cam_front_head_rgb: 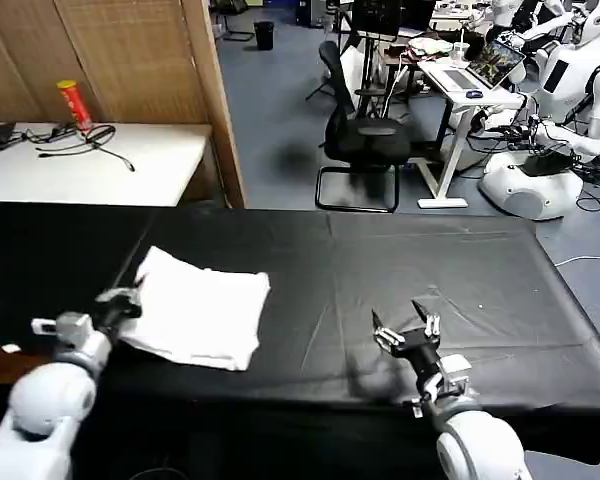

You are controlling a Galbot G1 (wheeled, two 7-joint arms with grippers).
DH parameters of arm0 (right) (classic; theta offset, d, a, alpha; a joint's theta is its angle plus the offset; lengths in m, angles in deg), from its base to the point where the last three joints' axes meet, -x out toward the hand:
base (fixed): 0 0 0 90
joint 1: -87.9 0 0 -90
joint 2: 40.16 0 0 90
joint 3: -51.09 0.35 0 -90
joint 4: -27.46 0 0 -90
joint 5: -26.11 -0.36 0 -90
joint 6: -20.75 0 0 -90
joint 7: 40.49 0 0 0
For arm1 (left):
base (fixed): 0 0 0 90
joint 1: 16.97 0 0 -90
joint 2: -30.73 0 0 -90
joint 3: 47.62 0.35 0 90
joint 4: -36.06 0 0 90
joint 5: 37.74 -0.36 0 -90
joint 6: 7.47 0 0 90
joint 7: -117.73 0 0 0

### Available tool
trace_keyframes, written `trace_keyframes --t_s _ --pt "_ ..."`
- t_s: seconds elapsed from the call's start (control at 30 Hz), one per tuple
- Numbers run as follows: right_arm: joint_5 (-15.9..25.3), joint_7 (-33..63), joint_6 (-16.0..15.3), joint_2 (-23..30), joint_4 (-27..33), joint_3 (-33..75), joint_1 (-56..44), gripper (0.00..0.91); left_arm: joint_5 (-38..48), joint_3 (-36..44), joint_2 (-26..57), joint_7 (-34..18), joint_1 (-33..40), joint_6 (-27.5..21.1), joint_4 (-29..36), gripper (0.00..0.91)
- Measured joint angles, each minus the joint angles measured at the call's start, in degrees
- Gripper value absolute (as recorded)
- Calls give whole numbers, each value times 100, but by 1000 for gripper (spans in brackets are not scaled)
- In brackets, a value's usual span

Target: Fold and organize the clothes.

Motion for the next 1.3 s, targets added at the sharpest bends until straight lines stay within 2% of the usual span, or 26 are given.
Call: trace_keyframes --t_s 0.23,0.4,0.57,0.73,0.77,0.87,1.03,1.2,1.3 --pt "-13 0 16 22 25 -76 22 878 -679 -548 867 118 25 -7 421 0" --pt "0 0 59 33 35 -64 -65 878 -1003 -535 1041 73 -1 -17 739 0" --pt "17 0 78 33 15 -38 -193 878 -810 -19 719 -244 -127 -220 1075 0" --pt "-2 -4 49 75 16 -103 -203 878 -534 912 10 -666 -169 -325 1185 0" --pt "-47 -6 26 77 25 -124 -195 878 -534 1120 -136 -701 -161 -312 1170 878" --pt "-426 -13 -144 52 50 -213 -145 878 -420 1744 -636 -764 -81 -264 1027 878" --pt "-1139 -4 -469 -57 126 -354 -12 878 -225 2479 -1286 -517 -76 -256 1001 878" --pt "-1796 73 -754 -74 232 -561 199 878 -300 2646 -1392 -231 -29 -31 1195 878" --pt "-2085 167 -824 -10 352 -735 401 878 -298 2565 -1301 -220 39 154 1284 878"
